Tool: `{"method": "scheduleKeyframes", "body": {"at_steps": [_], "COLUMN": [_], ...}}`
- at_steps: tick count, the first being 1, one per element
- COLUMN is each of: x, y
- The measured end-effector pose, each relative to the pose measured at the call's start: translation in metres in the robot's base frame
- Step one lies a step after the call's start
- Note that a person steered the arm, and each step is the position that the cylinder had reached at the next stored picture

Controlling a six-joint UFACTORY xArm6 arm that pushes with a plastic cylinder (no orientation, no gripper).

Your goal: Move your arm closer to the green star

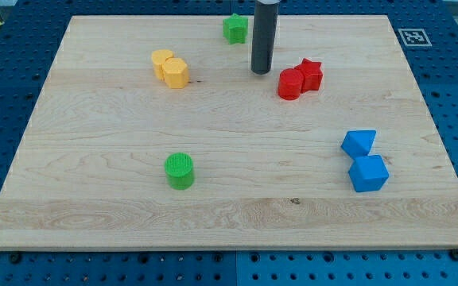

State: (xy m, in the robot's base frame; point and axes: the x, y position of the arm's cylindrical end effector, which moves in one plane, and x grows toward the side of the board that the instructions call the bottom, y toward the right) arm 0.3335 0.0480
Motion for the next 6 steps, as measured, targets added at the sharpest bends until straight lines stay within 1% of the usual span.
{"method": "scheduleKeyframes", "body": {"at_steps": [2, 3, 4, 5, 6], "x": [-0.005, -0.024, -0.053, -0.117, -0.135], "y": [0.024, 0.065, 0.085, 0.080, 0.031]}}
